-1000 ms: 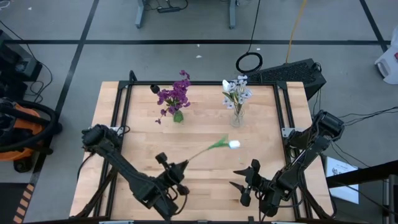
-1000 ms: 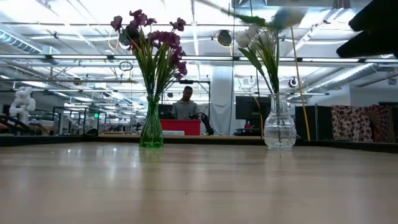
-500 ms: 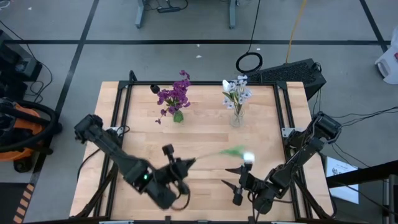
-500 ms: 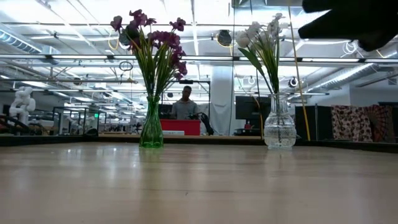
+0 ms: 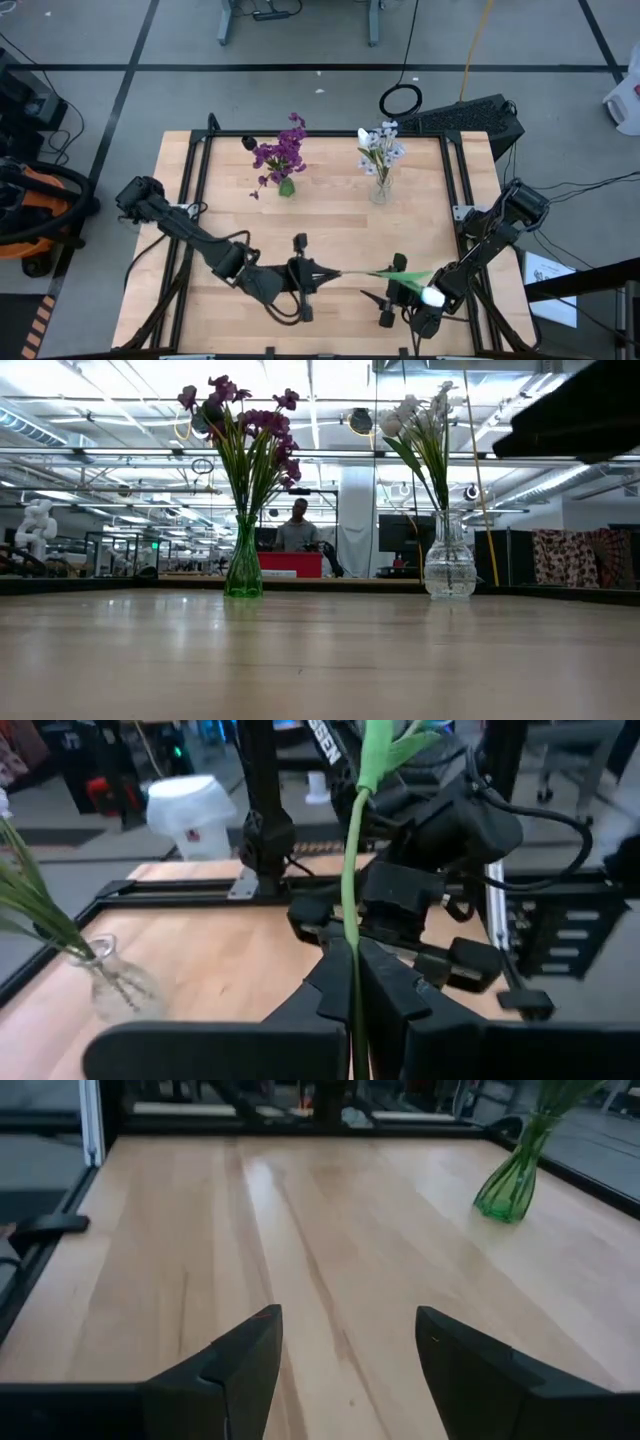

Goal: Sort flowers into vase by color
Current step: Put the white flower into the transparent vase

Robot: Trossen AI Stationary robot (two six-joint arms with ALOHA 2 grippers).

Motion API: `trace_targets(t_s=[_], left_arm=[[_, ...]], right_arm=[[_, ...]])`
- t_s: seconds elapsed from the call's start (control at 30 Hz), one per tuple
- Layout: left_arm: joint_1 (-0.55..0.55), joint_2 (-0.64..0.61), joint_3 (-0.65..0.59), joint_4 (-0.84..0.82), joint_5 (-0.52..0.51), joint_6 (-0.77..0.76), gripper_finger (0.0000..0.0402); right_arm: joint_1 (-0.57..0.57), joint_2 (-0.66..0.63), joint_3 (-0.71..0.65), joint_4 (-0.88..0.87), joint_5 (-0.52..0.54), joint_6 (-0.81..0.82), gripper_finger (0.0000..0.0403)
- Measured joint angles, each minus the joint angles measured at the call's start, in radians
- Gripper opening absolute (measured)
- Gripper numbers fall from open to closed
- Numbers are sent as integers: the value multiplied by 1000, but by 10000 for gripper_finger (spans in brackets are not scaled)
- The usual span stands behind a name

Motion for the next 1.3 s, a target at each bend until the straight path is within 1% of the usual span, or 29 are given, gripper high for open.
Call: trace_targets(t_s=[0.1, 0.27, 0.4, 0.47, 0.53, 0.67, 0.8, 0.87, 0.93, 1.03, 1.13, 1.3], left_arm=[[4, 2, -123, 205, 11, 26, 13], [7, 2, -350, 610, 115, 5, 13], [18, 2, -512, 904, 158, -29, 13], [17, 16, -565, 1022, 173, -44, 13], [17, 34, -600, 1105, 198, -47, 13], [13, 93, -608, 1228, 252, -49, 13], [-6, 167, -608, 1372, 240, -31, 13], [-10, 198, -607, 1436, 235, -5, 13], [-14, 222, -606, 1465, 233, 7, 13], [-15, 245, -606, 1485, 225, 5, 13], [-14, 257, -606, 1492, 214, 4, 13], [-27, 259, -606, 1492, 201, 11, 13]], right_arm=[[3, 0, -87, 172, 25, -45, 222], [0, 0, -240, 519, 25, -143, 222], [-6, 0, -278, 756, 19, -269, 222], [-23, 0, -278, 883, -30, -369, 222], [-49, 0, -278, 1006, -107, -465, 222], [-113, -1, -277, 1165, -262, -599, 222], [-178, -1, -255, 1214, -391, -668, 222], [-201, -1, -230, 1227, -424, -675, 222], [-215, -1, -200, 1226, -448, -690, 222], [-221, -1, -150, 1222, -476, -731, 222], [-221, -1, -107, 1216, -478, -767, 222], [-219, -1, -81, 1201, -476, -795, 222]])
